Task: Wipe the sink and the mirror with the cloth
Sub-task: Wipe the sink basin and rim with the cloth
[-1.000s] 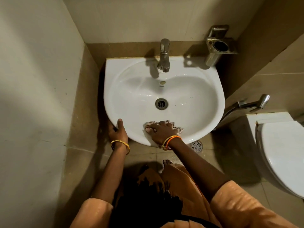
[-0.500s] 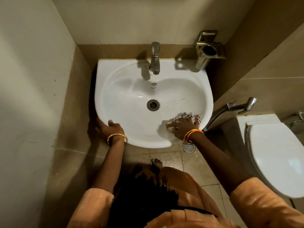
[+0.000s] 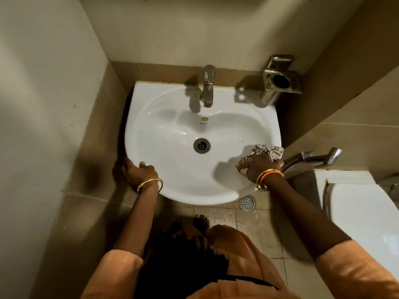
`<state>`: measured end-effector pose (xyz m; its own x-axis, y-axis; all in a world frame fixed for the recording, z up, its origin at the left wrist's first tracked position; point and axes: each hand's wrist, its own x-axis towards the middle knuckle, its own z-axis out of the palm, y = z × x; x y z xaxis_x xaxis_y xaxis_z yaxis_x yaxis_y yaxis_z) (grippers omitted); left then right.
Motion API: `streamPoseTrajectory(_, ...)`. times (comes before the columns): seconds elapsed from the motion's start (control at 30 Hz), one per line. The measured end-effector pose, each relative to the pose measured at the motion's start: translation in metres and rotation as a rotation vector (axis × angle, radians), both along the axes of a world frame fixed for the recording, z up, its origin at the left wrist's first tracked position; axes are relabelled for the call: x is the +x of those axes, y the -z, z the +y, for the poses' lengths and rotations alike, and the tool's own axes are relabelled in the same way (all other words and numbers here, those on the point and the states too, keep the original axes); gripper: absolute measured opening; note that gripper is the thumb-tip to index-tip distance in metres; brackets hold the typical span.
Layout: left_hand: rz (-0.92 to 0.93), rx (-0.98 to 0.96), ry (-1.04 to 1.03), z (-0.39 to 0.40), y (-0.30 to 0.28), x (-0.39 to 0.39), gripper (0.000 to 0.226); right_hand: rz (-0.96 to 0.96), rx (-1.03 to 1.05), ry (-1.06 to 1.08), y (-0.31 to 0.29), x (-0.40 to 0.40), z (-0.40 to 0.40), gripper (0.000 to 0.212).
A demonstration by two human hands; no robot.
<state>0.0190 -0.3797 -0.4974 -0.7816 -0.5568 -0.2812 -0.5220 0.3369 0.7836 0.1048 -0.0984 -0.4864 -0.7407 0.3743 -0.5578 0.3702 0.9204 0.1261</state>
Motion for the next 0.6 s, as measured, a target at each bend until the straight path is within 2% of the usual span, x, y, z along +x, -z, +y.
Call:
streamPoseTrajectory(0.1, -0.038, -0.083, 0.006, 0.003, -0.002, 0.001, 0.051, 0.054, 0.06, 0.065, 0.0, -0.023, 0.015, 0.033)
streamPoseTrajectory(0.2, -0.048, -0.134, 0.033, 0.001, -0.003, 0.003, 0.049, 0.274, 0.203, 0.053, 0.005, -0.054, 0.027, 0.037)
streamPoseTrajectory(0.27, -0.054, -0.145, 0.045, 0.0, -0.002, 0.002, 0.048, 0.412, 0.188, 0.038, 0.005, -0.069, 0.031, 0.046)
streamPoseTrajectory(0.37, -0.051, -0.14, 0.058, -0.004, 0.002, 0.0, 0.049, 0.522, 0.141, 0.042, 0.008, -0.074, 0.031, 0.05)
streamPoseTrajectory(0.5, -0.088, -0.096, 0.136, -0.022, 0.015, -0.013, 0.064, 0.689, 0.134, 0.219, 0.015, -0.049, 0.03, 0.05)
streamPoseTrajectory(0.6, -0.077, -0.104, 0.172, -0.044, 0.057, -0.041, 0.069, 0.79, 0.132, 0.331, 0.019, -0.054, 0.024, 0.046)
